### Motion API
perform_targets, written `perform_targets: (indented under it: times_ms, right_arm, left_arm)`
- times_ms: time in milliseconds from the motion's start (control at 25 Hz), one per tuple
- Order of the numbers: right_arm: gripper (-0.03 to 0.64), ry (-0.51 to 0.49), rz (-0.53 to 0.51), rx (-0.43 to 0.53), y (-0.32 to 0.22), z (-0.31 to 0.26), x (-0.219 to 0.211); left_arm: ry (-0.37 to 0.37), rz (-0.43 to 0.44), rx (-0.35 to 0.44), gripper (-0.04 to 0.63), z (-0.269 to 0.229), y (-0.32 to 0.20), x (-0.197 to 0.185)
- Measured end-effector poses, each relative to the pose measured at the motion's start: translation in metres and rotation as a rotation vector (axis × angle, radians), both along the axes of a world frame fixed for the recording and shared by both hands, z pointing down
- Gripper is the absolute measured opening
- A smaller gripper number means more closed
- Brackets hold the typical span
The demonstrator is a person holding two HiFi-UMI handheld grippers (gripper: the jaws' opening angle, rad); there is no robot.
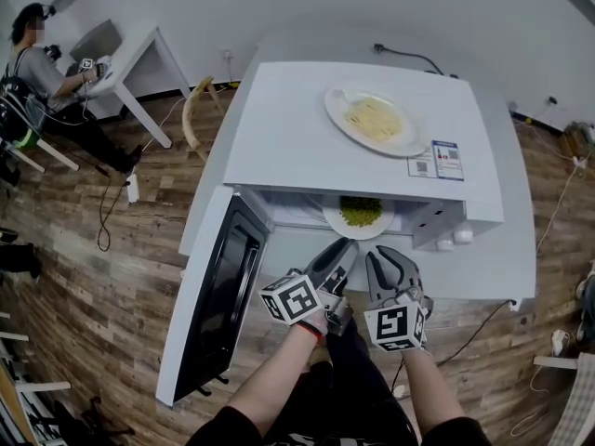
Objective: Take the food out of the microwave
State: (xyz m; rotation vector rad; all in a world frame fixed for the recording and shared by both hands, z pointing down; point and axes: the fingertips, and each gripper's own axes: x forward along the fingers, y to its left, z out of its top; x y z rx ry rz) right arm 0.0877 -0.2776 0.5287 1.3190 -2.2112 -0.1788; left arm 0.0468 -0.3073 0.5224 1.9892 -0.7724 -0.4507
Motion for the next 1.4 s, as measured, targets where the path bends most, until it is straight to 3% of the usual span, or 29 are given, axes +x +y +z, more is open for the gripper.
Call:
perform_targets:
  times_ms: [240,440,560,760,920,1080,1400]
  right_arm:
    - [0.058,0.0,0.008,-0.018,0.002,0.004,0.005]
    - [0.058,-0.049,0.021,-0.038,0.003,0.003,0.007]
    - [0.058,-0.237,0.083,-0.097,0.002,0.0,0.01]
    - [0.06,-0.757,0.219,-0.285,-0.008,0.004,0.014]
    - [0.104,-1.118,0.223,-0.425,-0.011,-0.003,0.001]
    - [0.114,-1.294,0.238,-0.505,-0.016,-0.004,-0.009]
    - [0.114,-1.46,0.34,-0.56,-0.028,0.001,-0.014]
  left_arm:
    - [0.074,-0.005,-0.093,0.12,0.009,-0.005,0.01]
    - [0.114,-0.022,-0.126,0.041,0.009,-0.008,0.011]
    - [0.132,-0.026,-0.137,0.037,0.008,-0.005,0.01]
    - [0.136,-0.031,-0.128,0.034,0.004,-0.004,0.003]
    - [0.137,-0.033,-0.12,0.034,0.002,0.003,-0.006]
    - [0.13,-0.028,-0.115,0.034,0.004,0.01,-0.013]
    - [0.107,-0.027,-0.104,0.034,0.005,0.018,-0.025]
